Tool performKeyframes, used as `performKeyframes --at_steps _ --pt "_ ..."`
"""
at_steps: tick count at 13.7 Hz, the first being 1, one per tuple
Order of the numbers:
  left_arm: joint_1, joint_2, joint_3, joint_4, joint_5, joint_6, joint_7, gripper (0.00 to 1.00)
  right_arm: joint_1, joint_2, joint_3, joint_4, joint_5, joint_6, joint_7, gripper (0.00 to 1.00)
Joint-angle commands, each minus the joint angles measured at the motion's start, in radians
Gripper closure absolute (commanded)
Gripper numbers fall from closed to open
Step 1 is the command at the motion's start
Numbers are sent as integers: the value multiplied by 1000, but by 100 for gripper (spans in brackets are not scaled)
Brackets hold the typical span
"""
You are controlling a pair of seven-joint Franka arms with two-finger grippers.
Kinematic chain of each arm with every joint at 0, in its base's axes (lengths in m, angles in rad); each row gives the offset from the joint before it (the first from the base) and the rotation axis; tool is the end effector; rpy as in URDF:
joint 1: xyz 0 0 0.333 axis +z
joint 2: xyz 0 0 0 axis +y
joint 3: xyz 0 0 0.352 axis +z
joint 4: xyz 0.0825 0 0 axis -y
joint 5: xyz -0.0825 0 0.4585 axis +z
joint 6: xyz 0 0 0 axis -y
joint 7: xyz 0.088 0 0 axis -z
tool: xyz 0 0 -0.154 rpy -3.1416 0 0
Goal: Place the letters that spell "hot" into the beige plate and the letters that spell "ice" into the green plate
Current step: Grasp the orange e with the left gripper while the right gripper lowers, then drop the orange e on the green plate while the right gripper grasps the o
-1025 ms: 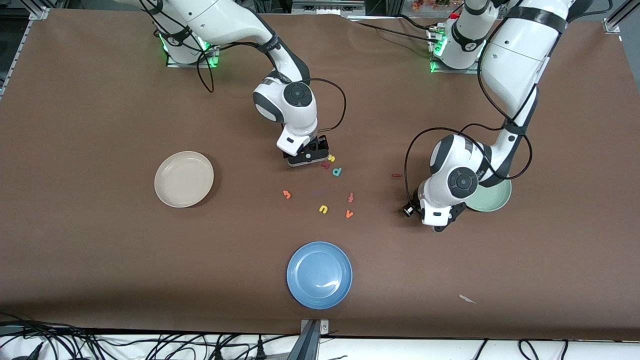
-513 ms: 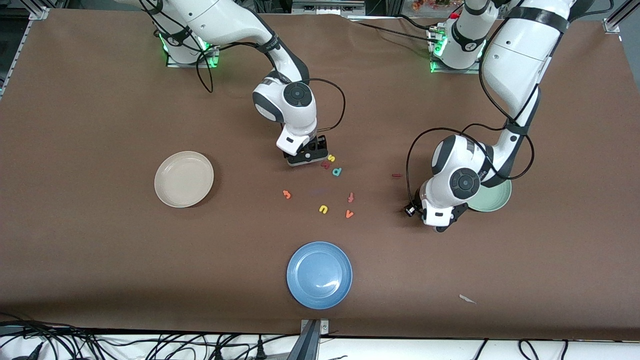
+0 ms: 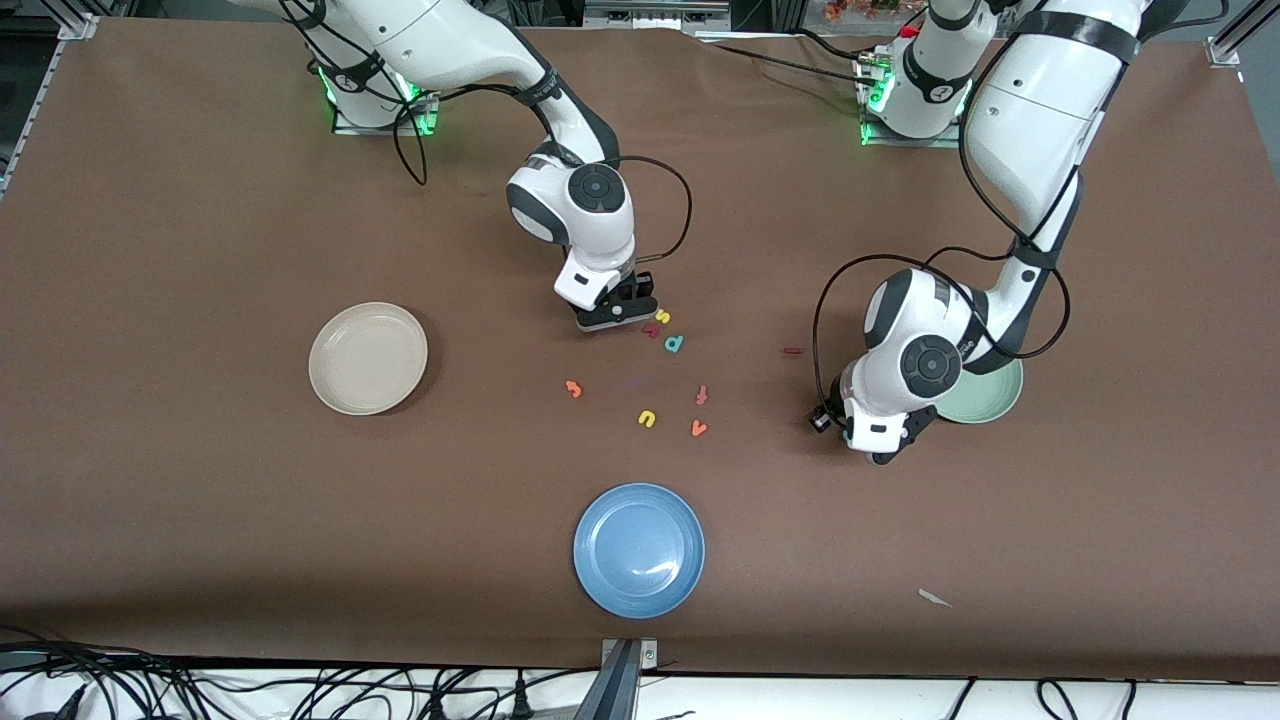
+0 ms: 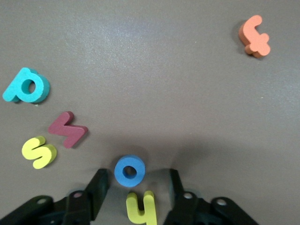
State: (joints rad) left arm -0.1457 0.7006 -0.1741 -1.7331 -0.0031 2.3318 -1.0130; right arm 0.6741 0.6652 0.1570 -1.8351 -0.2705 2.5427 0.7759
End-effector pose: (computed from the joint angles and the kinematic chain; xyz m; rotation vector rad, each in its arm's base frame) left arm 0.6891 -0.2252 0.0990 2.8949 1.1072 -0.2236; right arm 0.4881 0.5281 0.0962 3.1144 0.3742 0.1332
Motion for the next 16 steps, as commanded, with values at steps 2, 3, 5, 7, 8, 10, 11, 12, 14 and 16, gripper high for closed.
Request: performKeyframes --at_steps 2,3,5,7,8,10,11,12,14,16 --pt "15 -82 7 -13 -11 -57 71 99 -8 5 12 10 -10 13 25 53" --pt "40 -117 4 -10 -15 -107 109 99 -8 5 12 10 -10 11 25 53" --pt "70 -176 4 1 -41 -222 232 99 -8 1 12 10 -9 11 25 54" --pt "110 -210 4 0 -57 -316 356 99 -8 -1 12 10 -6 11 25 57" --pt "126 -213 5 -2 -57 -365 425 99 -8 -1 12 10 -6 11 26 58" --pt "165 -213 5 -14 -54 -416 555 99 -8 -1 12 10 -6 11 42 63" --pt "185 -211 5 -28 -51 -416 612 99 -7 -1 12 10 -6 11 48 69" --pt "205 -207 7 -45 -46 -416 675 98 -7 -1 12 10 -6 11 48 71" --pt "247 -201 7 -71 -43 -411 773 98 -8 -3 12 10 -6 11 48 77" --pt "288 -191 7 -101 -41 -387 859 97 -7 -9 12 10 -6 11 45 87"
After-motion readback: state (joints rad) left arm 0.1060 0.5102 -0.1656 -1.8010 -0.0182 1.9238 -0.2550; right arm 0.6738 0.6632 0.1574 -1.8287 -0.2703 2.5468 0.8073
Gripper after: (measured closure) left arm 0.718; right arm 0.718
